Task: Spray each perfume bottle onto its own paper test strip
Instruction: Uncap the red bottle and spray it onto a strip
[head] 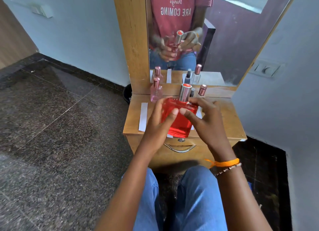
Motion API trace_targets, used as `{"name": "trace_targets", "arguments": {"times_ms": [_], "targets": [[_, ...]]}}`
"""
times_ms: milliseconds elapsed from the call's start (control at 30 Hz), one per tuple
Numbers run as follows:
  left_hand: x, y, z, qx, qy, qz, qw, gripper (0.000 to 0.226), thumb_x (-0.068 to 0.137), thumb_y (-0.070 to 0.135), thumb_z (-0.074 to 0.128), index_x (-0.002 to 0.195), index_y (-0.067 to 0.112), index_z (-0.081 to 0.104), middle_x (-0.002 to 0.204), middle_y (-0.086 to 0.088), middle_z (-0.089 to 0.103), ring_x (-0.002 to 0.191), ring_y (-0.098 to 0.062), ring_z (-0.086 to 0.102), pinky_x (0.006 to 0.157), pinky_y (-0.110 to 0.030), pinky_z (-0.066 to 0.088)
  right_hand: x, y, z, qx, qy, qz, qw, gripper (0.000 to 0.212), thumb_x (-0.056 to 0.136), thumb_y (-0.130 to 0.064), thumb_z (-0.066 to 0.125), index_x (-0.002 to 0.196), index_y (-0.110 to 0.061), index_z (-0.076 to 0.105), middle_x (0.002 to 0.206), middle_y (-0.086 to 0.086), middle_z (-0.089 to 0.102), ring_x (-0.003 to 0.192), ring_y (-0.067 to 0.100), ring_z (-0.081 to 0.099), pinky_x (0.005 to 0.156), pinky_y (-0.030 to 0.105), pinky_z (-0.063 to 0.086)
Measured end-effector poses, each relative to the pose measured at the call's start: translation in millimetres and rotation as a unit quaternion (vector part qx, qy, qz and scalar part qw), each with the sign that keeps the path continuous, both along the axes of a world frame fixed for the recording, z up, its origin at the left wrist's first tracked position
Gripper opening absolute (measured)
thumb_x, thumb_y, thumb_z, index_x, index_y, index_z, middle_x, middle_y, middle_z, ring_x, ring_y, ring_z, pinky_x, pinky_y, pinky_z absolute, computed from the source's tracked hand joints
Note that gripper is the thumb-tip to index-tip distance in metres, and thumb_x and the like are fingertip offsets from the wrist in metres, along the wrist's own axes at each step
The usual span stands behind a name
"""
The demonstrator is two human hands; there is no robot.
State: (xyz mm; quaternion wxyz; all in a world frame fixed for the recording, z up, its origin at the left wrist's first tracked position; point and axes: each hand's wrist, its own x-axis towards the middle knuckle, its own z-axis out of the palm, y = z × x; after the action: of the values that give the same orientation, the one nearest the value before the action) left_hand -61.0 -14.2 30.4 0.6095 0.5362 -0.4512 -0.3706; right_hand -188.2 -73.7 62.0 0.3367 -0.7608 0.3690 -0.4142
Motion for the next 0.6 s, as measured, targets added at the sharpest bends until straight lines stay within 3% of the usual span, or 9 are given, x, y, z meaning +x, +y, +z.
{"name": "trace_targets", "arguments": {"times_ms": [100,133,200,267,367,433,500,600], "targets": [[-2,0,0,0.014,-0.002,-0.013,1.0,0.032,0.08,0.04,0.066,0.109,0.03,0.058,0.104,0.003,0.069,0.099,-0.012,0.065,0.081,-0.029,0.054,-9,4,3,0.086,0.001,0.031,0.996,0.017,0.087,-0.026,0.067,0.103,-0.026,0.066,0.1,-0.007,0.068,0.104,0.025,0.055,0.097,0.055,0.037],[-5,1,-2,0.011,-0.005,0.0,1.0,0.033,0.079,0.035,0.067,0.11,0.025,0.059,0.104,0.0,0.069,0.099,-0.014,0.065,0.083,-0.032,0.054,-11,4,4,0.112,0.004,0.036,0.993,0.016,0.089,-0.026,0.064,0.105,-0.026,0.066,0.102,-0.008,0.067,0.107,0.019,0.053,0.098,0.049,0.039],[-11,3,-6,0.002,-0.021,0.02,1.0,0.036,0.079,0.03,0.066,0.112,0.019,0.058,0.102,0.0,0.069,0.097,-0.013,0.065,0.085,-0.032,0.053,-12,4,9,0.125,-0.023,0.041,0.991,0.016,0.093,-0.024,0.059,0.109,-0.028,0.06,0.102,-0.014,0.062,0.099,-0.004,0.053,0.092,0.023,0.043],[-18,3,-8,-0.011,-0.082,0.048,0.995,0.033,0.079,0.028,0.067,0.109,0.021,0.057,0.097,0.01,0.067,0.093,-0.006,0.064,0.083,-0.024,0.051,-7,2,18,0.129,-0.082,0.021,0.988,0.018,0.094,-0.02,0.056,0.111,-0.026,0.056,0.101,-0.011,0.06,0.092,-0.007,0.054,0.081,0.012,0.043],[-25,5,-8,-0.024,-0.146,0.08,0.986,0.03,0.08,0.026,0.068,0.108,0.026,0.056,0.094,0.017,0.065,0.089,-0.001,0.063,0.075,-0.015,0.049,10,5,28,0.225,-0.215,0.009,0.95,0.003,0.097,-0.015,0.05,0.099,-0.017,0.051,0.091,0.005,0.057,0.08,0.009,0.055,0.072,0.02,0.044],[-27,5,-7,-0.037,-0.148,0.086,0.985,0.03,0.078,0.025,0.069,0.107,0.026,0.058,0.091,0.021,0.065,0.085,0.002,0.063,0.072,-0.013,0.049,20,5,31,0.265,-0.281,-0.009,0.922,0.009,0.096,-0.012,0.05,0.089,-0.015,0.046,0.077,0.003,0.047,0.07,0.012,0.046,0.067,0.025,0.038],[-25,6,-6,-0.045,-0.138,0.072,0.987,0.029,0.078,0.026,0.068,0.106,0.025,0.06,0.089,0.023,0.065,0.085,0.0,0.064,0.076,-0.02,0.05,26,3,35,0.279,-0.322,-0.024,0.904,0.021,0.095,-0.011,0.051,0.079,-0.016,0.039,0.065,-0.001,0.039,0.059,0.012,0.039,0.06,0.027,0.035],[-19,8,-6,-0.032,-0.066,0.003,0.997,0.028,0.079,0.027,0.066,0.106,0.02,0.063,0.093,0.009,0.068,0.093,-0.013,0.065,0.084,-0.035,0.052,26,-3,39,0.301,-0.348,0.006,0.888,0.032,0.095,-0.01,0.048,0.066,-0.017,0.034,0.048,-0.007,0.033,0.041,0.008,0.032,0.046,0.023,0.031]]}}
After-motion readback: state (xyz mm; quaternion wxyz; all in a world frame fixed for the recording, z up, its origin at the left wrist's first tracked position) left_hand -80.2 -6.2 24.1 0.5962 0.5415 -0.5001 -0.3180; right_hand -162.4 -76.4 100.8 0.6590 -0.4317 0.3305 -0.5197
